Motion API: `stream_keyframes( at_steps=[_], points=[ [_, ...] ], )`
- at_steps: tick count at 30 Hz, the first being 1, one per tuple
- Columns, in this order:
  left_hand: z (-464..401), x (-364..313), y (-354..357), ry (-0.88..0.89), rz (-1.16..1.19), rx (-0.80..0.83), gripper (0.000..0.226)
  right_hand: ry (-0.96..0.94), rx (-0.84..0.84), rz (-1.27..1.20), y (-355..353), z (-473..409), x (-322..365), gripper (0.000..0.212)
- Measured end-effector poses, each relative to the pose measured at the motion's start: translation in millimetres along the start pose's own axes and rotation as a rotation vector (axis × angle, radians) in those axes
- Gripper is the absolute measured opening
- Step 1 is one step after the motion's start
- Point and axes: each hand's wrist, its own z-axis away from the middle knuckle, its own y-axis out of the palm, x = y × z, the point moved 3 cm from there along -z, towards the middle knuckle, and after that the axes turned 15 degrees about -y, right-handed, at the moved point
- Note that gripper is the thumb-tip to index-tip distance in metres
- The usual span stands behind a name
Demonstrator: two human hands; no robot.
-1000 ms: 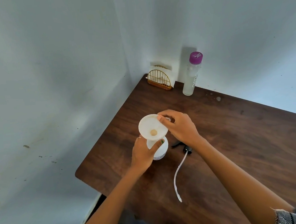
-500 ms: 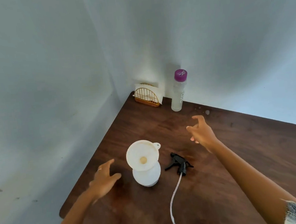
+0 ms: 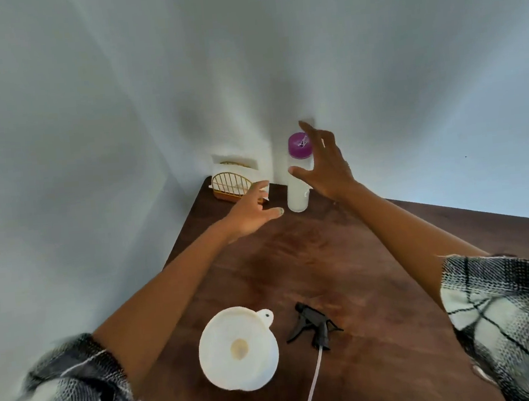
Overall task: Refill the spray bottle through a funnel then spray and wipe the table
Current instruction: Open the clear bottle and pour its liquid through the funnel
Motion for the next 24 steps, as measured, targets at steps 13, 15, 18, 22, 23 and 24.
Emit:
stream_keyframes(
  at_steps=[13,15,18,22,23,24],
  points=[
    [-91.4,-50.1,41.0,0.155,0.122,-0.163,0.051,-0.025,-0.006,0.052,15.0,-13.3,-2.7,0.059],
    [-86.7,-47.1,41.8,0.196,0.127,-0.225,0.047,-0.054,0.008,0.064,12.5,-11.3,2.2,0.058],
    [-74.1,-41.2,37.8,0.225,0.133,-0.303,0.048,-0.125,0.034,0.094,4.4,-8.6,15.5,0.057],
    [-43.5,-43.9,22.9,0.279,0.123,-0.370,0.055,-0.208,0.056,0.124,-20.0,-8.6,43.6,0.059],
    [-32.4,-46.0,17.4,0.288,0.113,-0.386,0.057,-0.223,0.055,0.127,-28.1,-8.5,53.2,0.060],
    [-21.4,-47.1,12.7,0.296,0.119,-0.398,0.059,-0.239,0.050,0.133,-35.7,-7.6,63.1,0.060]
  ],
)
